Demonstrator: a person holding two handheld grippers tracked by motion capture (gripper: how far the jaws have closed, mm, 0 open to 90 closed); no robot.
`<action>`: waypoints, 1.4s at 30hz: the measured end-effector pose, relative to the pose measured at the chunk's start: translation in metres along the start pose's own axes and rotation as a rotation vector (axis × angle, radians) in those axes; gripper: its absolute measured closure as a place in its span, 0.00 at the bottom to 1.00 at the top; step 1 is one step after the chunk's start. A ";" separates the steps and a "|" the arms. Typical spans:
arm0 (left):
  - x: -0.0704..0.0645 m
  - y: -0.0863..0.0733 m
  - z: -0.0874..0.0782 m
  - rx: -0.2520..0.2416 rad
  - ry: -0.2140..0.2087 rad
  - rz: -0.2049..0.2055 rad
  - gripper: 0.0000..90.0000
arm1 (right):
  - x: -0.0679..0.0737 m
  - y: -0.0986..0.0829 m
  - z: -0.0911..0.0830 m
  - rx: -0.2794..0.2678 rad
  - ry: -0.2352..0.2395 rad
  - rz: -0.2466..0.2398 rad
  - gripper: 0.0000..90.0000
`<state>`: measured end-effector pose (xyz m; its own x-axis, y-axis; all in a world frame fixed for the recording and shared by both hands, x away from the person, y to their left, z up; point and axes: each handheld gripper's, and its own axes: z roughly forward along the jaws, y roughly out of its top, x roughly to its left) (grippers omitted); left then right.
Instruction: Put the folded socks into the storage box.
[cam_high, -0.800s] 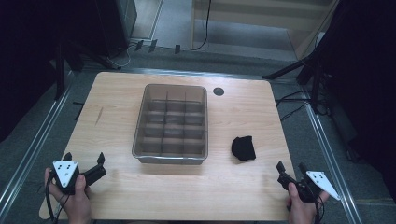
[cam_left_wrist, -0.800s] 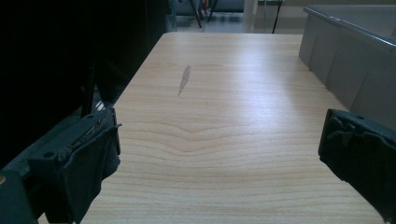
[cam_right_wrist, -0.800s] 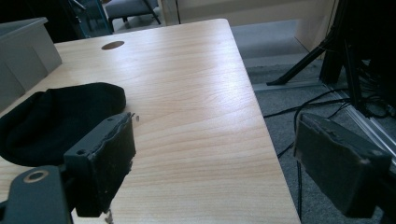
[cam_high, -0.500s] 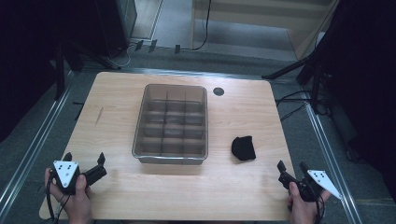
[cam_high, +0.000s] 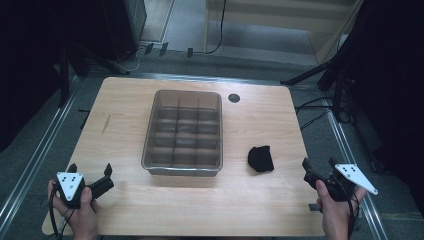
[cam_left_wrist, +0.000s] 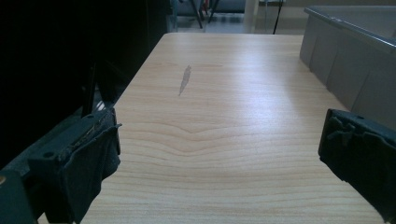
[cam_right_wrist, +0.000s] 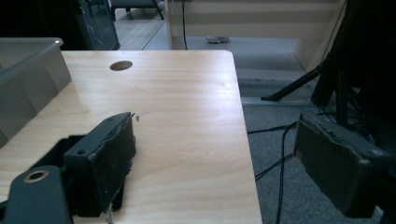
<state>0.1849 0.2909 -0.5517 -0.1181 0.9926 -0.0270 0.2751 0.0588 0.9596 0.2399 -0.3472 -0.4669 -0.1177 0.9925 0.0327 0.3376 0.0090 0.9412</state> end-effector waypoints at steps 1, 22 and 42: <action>0.000 0.000 0.000 0.000 0.000 0.000 0.00 | 0.000 0.000 0.000 0.000 0.000 0.000 0.14; 0.002 0.001 0.001 0.008 0.009 -0.026 0.00 | 0.053 0.087 0.062 0.267 0.101 -0.150 0.23; 0.003 0.001 0.001 0.013 0.019 -0.042 0.00 | 0.082 0.078 0.125 0.673 0.083 -0.233 0.35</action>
<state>0.1860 0.2938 -0.5511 -0.1475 0.9871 -0.0619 0.2815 0.1019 0.9541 0.3735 -0.2503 -0.4328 -0.3183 0.9434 -0.0934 0.7948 0.3193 0.5161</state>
